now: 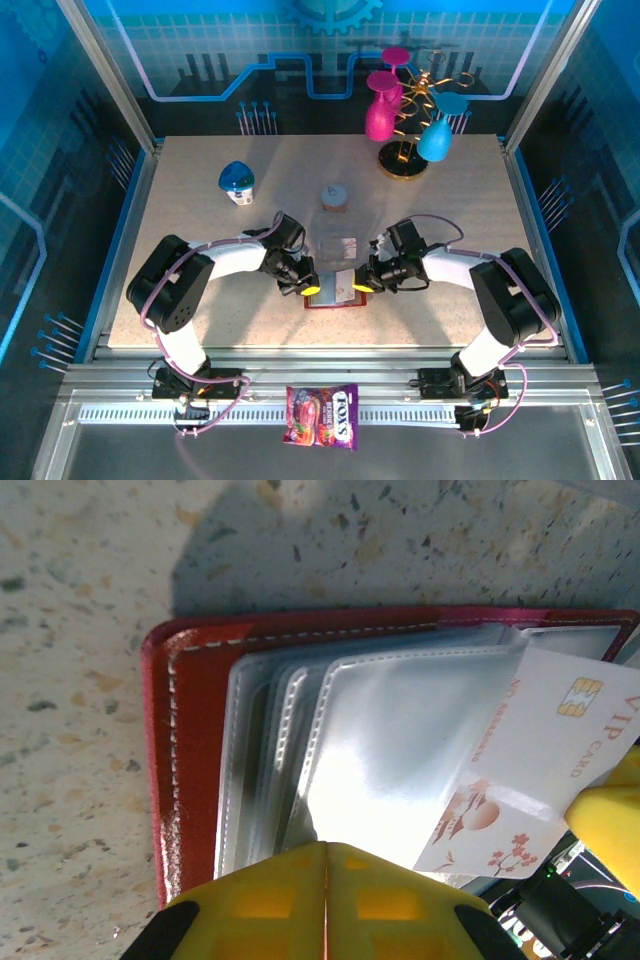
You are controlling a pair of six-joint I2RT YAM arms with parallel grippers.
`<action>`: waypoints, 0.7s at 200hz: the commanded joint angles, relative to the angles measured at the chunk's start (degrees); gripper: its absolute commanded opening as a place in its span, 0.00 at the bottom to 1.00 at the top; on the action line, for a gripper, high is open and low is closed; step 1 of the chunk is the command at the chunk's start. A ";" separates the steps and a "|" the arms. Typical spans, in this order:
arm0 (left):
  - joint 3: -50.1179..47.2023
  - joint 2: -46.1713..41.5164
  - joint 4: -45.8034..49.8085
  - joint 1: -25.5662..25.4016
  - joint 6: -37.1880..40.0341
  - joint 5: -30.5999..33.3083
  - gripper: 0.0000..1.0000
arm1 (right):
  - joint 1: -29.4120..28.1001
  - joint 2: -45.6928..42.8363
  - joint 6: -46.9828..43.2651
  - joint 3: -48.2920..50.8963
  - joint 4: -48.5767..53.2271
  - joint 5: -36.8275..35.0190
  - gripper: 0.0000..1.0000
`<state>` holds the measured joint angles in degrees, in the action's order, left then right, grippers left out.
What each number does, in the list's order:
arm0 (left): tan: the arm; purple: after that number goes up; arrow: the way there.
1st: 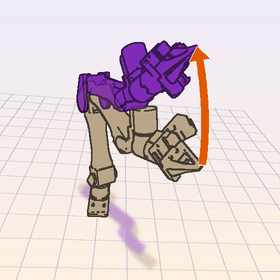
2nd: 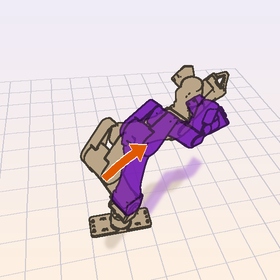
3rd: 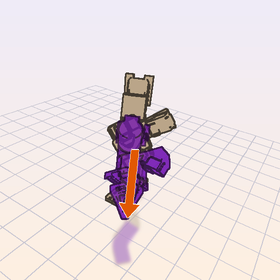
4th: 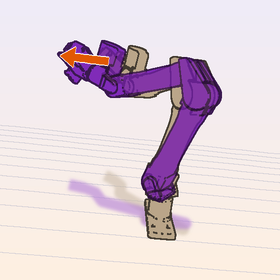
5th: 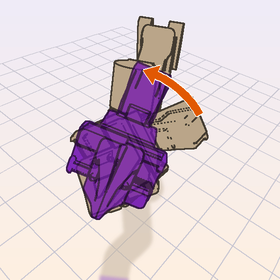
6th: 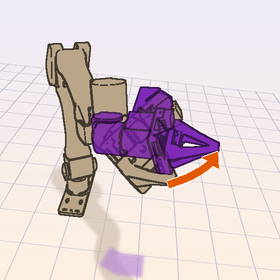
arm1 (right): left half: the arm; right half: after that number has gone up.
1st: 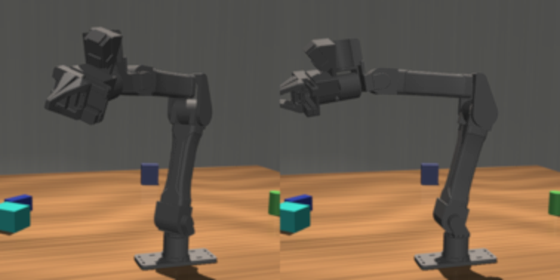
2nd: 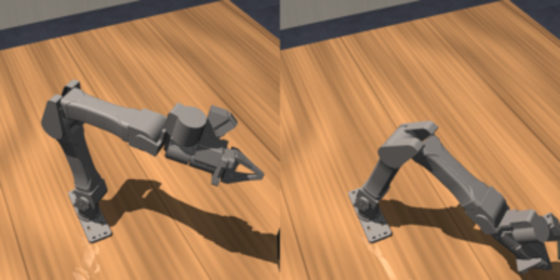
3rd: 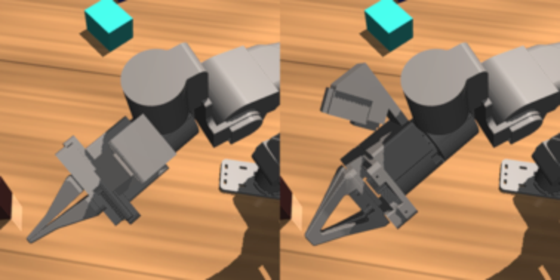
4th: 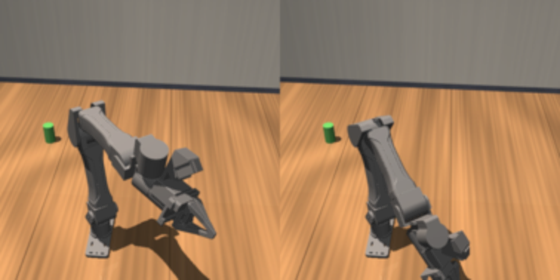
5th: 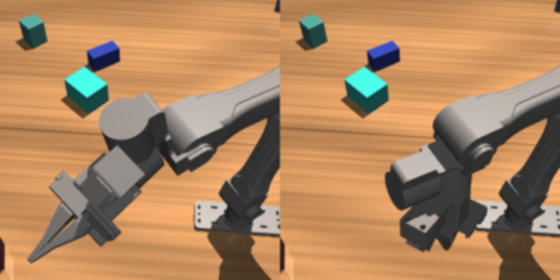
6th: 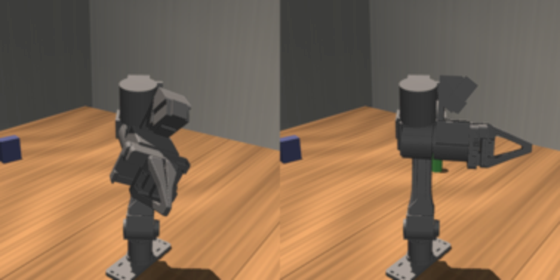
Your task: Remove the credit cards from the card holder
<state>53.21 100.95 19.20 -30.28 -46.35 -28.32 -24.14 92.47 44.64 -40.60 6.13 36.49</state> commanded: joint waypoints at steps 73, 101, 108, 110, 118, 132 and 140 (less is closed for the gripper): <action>-0.30 0.97 2.72 -0.53 0.51 1.93 0.09 | -1.87 -0.96 1.11 -1.32 1.29 -1.25 0.10; 0.26 -0.59 3.35 -0.46 0.29 2.47 0.10 | -1.87 -2.64 0.24 -2.08 3.59 -2.42 0.08; 0.40 -1.11 3.62 -0.43 0.29 2.73 0.10 | -1.83 -3.35 -0.22 -2.48 4.52 -2.88 0.08; 0.47 -1.28 3.69 -0.44 0.29 2.74 0.10 | -1.82 -3.52 -0.38 -2.58 4.82 -3.06 0.08; 0.65 -1.90 4.11 -0.46 0.29 3.03 0.10 | -1.81 -4.17 -0.96 -3.10 6.08 -3.58 0.07; 1.30 -3.06 4.88 -0.38 0.31 3.40 0.10 | -1.66 -5.55 -2.21 -4.31 8.52 -4.64 0.07; 1.69 -3.78 5.05 -0.39 0.33 3.61 0.10 | -1.70 -6.16 -3.03 -5.04 9.92 -5.15 0.06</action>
<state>53.21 100.09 20.21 -30.28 -46.37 -27.14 -25.23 89.19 44.49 -42.72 10.33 33.67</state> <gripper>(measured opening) 0.100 0.075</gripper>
